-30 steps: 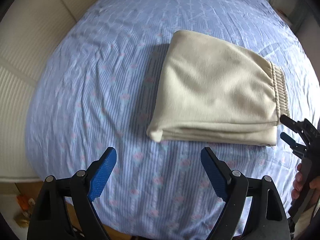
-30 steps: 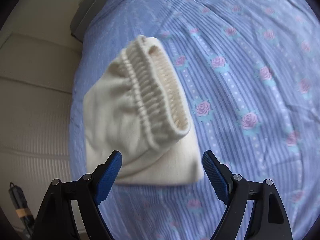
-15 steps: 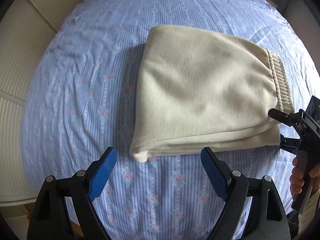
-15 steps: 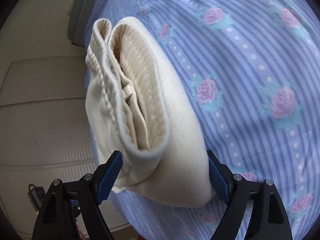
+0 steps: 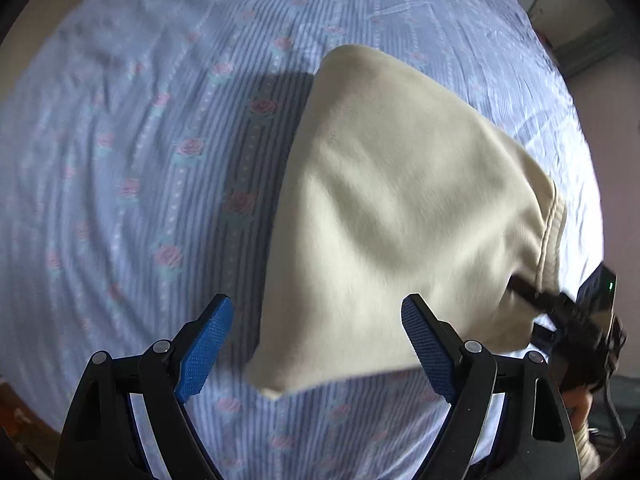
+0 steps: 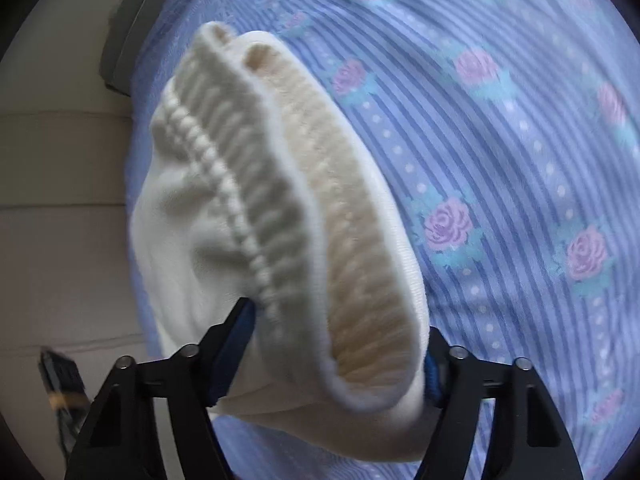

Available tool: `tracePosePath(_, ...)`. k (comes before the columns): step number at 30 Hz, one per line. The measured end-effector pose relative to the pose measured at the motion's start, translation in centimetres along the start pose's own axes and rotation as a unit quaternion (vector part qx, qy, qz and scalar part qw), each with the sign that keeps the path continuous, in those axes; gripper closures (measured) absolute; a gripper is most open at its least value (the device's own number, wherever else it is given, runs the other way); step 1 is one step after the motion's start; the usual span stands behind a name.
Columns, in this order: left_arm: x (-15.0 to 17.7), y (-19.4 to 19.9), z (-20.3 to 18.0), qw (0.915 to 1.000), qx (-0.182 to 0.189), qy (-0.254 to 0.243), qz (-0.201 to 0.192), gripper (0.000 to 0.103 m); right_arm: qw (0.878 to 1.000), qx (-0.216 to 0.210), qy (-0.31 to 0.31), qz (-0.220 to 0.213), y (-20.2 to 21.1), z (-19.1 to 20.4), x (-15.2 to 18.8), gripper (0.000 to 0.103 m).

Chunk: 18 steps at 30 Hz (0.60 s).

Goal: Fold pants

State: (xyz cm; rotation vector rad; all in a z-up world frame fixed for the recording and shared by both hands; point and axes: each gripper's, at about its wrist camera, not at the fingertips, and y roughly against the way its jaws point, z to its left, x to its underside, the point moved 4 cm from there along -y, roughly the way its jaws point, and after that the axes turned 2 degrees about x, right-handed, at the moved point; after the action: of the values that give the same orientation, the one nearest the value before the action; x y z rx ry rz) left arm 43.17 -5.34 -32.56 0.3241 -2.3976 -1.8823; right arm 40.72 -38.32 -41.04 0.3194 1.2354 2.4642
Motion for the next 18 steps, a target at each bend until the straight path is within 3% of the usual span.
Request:
tracePosePath(6, -1.8, -3.3, 1.3, 0.9979, 0.054, -0.003, 0.036, 0.017, 0.998, 0.056, 0.041, 0.003, -0.1, 3.0, -0.4, 0.039)
tracePosePath(8, -2.3, -4.0, 1.3, 0.9972, 0.062, -0.016, 0.039, 0.017, 0.997, 0.062, 0.044, 0.000, -1.0, 3.8, -0.8, 0.039)
tracePosePath(9, -2.4, -4.3, 1.1, 0.9933, 0.086, -0.048, 0.061, 0.018, 0.997, 0.064, 0.043, -0.001, -1.0, 4.1, -0.9, 0.039)
tracePosePath(14, -3.5, -5.5, 0.6, 0.9886, 0.124, -0.063, 0.056, 0.029, 0.996, 0.073, 0.044, -0.001, -0.6, 4.2, 0.3, 0.039)
tracePosePath(18, -4.3, -6.4, 0.3, 0.9859, 0.143, -0.062, 0.059, 0.029, 0.996, 0.081, 0.041, 0.002, -2.9, 4.6, -0.3, 0.039)
